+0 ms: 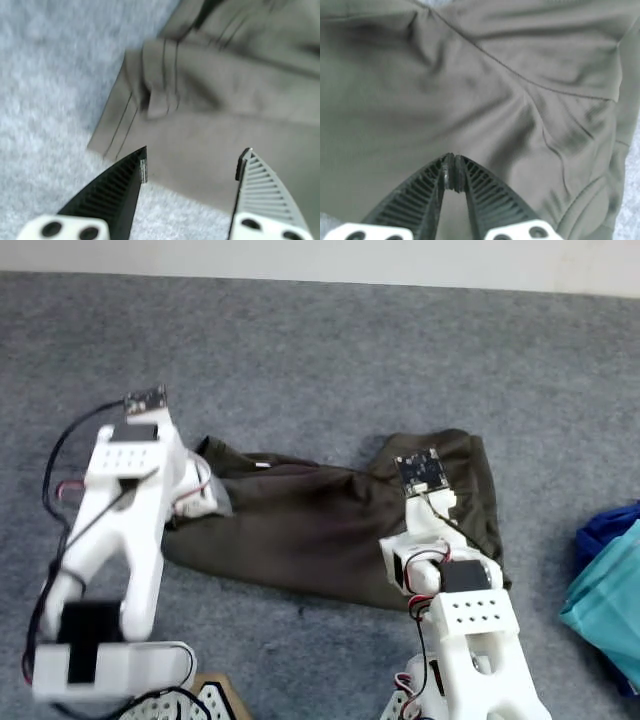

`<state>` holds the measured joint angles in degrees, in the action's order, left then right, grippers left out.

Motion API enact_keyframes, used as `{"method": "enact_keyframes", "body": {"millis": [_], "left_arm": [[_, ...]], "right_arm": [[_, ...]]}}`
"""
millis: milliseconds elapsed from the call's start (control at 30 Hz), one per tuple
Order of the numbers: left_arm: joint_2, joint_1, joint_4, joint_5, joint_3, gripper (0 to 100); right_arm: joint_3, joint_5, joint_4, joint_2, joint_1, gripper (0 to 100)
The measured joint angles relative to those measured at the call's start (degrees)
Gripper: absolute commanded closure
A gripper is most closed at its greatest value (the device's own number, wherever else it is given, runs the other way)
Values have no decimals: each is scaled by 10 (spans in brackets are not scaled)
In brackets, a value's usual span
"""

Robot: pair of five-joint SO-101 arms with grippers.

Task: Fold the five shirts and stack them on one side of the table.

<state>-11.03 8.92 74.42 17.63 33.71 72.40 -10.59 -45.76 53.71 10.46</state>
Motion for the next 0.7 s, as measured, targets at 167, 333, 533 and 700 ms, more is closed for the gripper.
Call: {"method": "enact_keyframes", "body": {"millis": [167, 333, 533, 700], "left_arm": [[-165, 0, -60, -5, 127, 1000], [-175, -1, -136, -70, 169, 995], [-97, -15, -209, -77, 169, 992], [16, -21, -249, -77, 127, 992]], "right_arm": [[0, 0, 5, 2, -1, 990], [0, 0, 5, 2, -1, 990], [0, 0, 5, 2, -1, 990], [0, 0, 5, 2, -1, 990]]}}
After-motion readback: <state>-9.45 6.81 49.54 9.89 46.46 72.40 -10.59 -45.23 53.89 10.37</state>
